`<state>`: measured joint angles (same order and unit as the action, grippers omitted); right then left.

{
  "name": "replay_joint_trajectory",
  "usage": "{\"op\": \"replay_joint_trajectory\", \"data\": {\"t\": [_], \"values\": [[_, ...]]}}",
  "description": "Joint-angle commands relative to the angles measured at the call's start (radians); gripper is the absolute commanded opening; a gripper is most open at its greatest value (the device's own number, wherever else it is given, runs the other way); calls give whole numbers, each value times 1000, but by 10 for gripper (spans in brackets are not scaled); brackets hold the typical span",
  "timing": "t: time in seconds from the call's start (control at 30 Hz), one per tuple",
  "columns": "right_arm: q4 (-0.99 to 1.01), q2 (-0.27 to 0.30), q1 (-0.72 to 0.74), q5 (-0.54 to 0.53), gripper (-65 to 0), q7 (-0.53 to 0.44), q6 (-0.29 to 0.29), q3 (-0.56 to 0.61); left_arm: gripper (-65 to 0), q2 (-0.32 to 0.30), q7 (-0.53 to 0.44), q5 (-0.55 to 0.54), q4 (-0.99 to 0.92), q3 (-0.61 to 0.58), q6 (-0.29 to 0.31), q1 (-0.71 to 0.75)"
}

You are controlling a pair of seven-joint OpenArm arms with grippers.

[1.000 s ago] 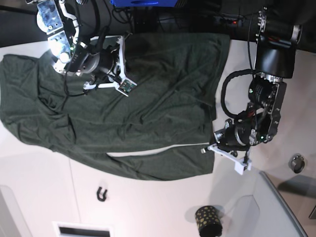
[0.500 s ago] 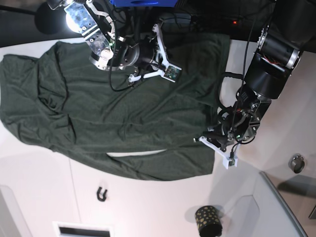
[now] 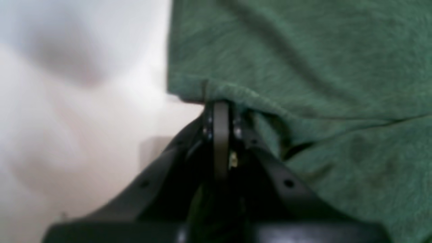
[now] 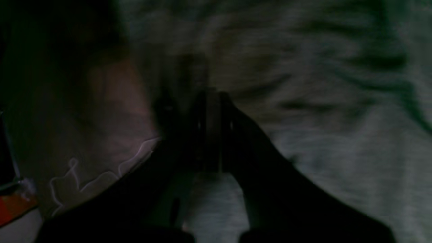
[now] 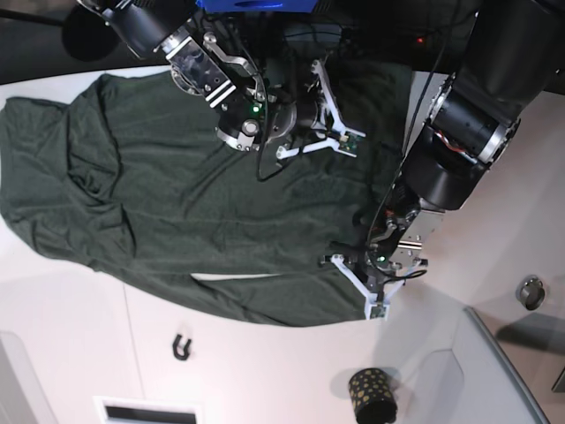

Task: Layout the t-shirt on the table in an organized manner, then fold the t-shirt properly
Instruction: 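Reach the left gripper to the shirt hem and grasp it, then grasp the shirt's two shoulder corners with both grippers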

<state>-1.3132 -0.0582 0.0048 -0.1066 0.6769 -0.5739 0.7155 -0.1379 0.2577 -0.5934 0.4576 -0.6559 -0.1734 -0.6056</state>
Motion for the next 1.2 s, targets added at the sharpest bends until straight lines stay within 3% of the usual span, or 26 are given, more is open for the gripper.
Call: {"op": "replay_joint_trajectory", "data": {"t": [0.0,0.13,0.3,0.4,0.63,0.8,0.9,1.03,1.17], "values": [[-19,-18,11,-21,-650,-21,-11,0,-650,17,-2,17,0,3,5,-32],[-72,-22,13,-18,-650,24,-8,0,-650,1,13,-1,89,68,5,-37],[-70,-15,25,-17,-650,24,-8,0,-650,-95,220,-66,418,253,5,45],[-76,-6,25,-17,-650,25,-8,0,-650,-127,282,-55,623,311,2,145],[-76,10,25,-17,-650,25,-8,0,-650,-121,345,-52,760,367,2,336],[-81,41,25,-17,-650,24,-8,0,-650,-119,343,-40,737,367,2,382],[-81,42,22,-17,-650,28,-8,0,-650,-105,291,80,671,370,2,381],[-81,64,14,-18,-650,28,-8,-1,-650,-30,182,280,513,368,2,329],[-82,68,-4,-17,-650,28,-8,-1,-650,34,51,373,304,370,5,229]]}}
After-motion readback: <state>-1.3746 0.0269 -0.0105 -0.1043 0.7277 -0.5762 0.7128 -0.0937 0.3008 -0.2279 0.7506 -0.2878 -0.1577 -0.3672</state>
